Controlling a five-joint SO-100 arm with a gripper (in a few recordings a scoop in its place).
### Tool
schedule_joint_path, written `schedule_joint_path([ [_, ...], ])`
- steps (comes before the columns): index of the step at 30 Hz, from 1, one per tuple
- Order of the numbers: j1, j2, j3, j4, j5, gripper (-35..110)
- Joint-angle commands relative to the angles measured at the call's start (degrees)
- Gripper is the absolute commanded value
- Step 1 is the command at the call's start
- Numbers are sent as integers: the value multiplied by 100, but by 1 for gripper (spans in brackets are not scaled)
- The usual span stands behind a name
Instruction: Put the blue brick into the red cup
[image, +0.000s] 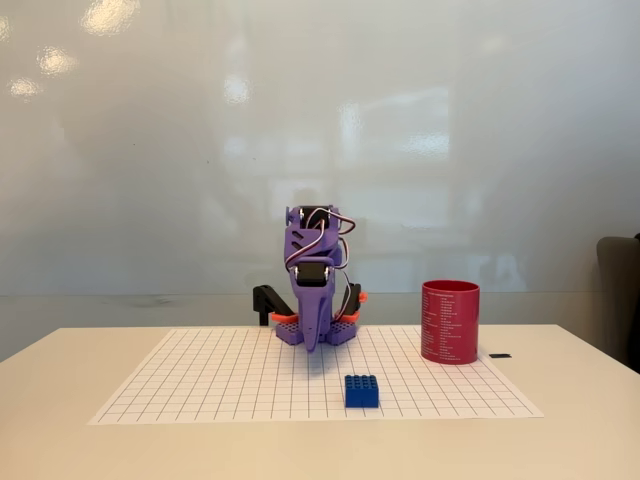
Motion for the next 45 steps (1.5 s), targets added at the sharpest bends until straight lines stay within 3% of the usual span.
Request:
schedule_joint_path([
  [1,0,-2030,-2426,483,-79,0],
  [7,70,-3973,-5291,1872,-202,0],
  [15,-396,-6205,-7392,3445,-650,0],
  [23,-870,-7295,-7743,3375,-352,0],
  [35,-2109,-7462,-7761,2364,1556,0],
  [41,-2065,-7207,-7348,2206,1960,0],
  [45,-1819,-7031,-6803,1898,2927,0],
])
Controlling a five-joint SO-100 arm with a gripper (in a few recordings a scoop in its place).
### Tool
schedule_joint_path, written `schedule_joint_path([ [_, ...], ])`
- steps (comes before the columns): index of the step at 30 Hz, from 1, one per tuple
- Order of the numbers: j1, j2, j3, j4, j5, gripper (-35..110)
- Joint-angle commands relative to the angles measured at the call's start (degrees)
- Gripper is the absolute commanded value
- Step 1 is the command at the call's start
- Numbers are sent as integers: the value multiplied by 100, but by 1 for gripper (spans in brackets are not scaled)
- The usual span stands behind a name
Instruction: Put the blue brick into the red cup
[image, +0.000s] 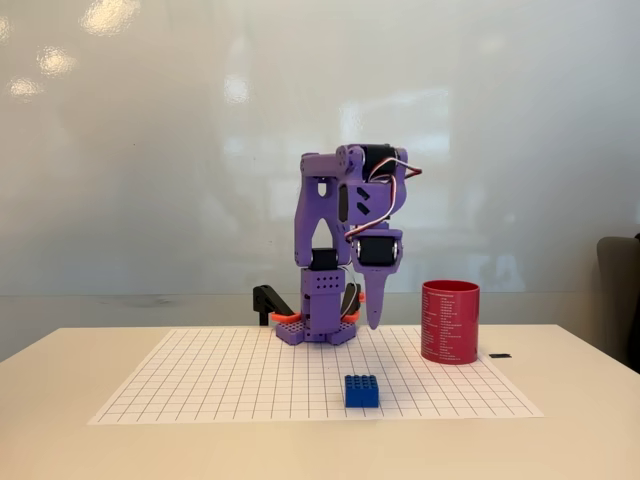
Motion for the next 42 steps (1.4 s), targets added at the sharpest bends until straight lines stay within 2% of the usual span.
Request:
schedule_joint_path([
  [1,185,633,334,-158,817,0],
  [6,220,791,606,-105,299,0],
  [14,-123,800,545,-457,510,0],
  [21,-431,79,272,-835,642,0],
  [38,-185,-167,229,-888,185,0],
  [39,-167,-141,281,-879,229,12],
  [40,-141,-123,334,-809,387,35],
  [42,-132,-114,422,-677,475,54],
])
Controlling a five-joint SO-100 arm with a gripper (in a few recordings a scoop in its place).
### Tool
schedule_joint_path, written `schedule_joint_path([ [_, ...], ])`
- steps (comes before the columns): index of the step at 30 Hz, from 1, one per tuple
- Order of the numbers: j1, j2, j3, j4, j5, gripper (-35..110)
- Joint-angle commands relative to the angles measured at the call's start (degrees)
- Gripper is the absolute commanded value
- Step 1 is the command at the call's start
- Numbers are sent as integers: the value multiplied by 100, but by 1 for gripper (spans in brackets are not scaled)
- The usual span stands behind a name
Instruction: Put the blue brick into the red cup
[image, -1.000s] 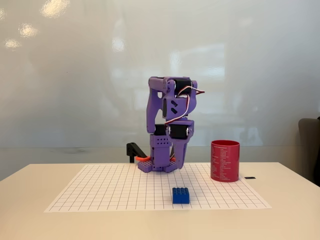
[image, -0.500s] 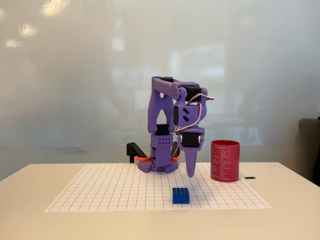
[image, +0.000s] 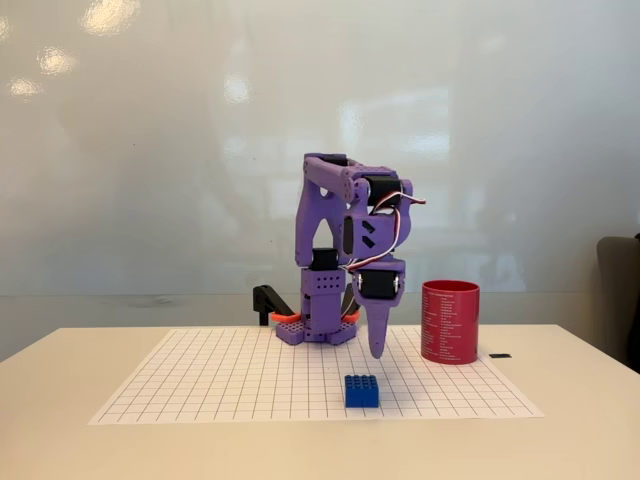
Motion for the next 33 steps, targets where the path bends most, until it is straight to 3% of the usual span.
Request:
schedule_joint_path([
  [1,-9,325,-79,220,149,57],
  [23,62,-791,510,-193,-26,55],
  [26,105,-817,492,-229,-123,39],
  [27,114,-817,483,-255,-149,28],
  [28,123,-817,483,-308,-211,7],
  [30,123,-826,492,-422,-378,0],
  [33,105,-817,510,-457,-396,0],
])
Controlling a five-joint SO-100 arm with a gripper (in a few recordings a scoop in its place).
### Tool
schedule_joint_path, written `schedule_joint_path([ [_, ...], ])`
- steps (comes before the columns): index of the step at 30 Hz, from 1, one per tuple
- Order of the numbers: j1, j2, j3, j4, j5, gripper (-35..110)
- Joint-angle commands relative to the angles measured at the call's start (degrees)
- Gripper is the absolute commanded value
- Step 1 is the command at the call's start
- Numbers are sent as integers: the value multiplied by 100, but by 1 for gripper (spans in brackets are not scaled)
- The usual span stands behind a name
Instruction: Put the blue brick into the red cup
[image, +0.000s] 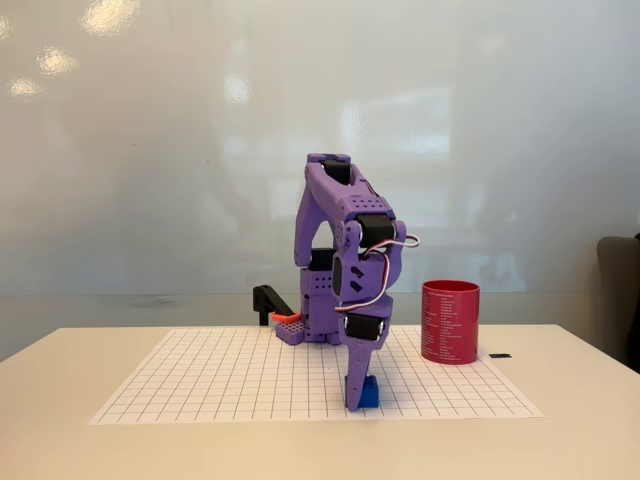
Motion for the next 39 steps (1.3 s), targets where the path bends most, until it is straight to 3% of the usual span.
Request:
schedule_joint_path([
  [1,-114,193,88,9,-35,0],
  [10,-70,325,123,9,-70,0],
  [21,1099,2514,-1925,2039,-1002,0],
  [29,2118,3674,-2909,2575,-1608,0],
  [33,1512,4553,-3313,2716,-1661,0],
  [39,-835,5660,-3630,2725,-1178,0],
])
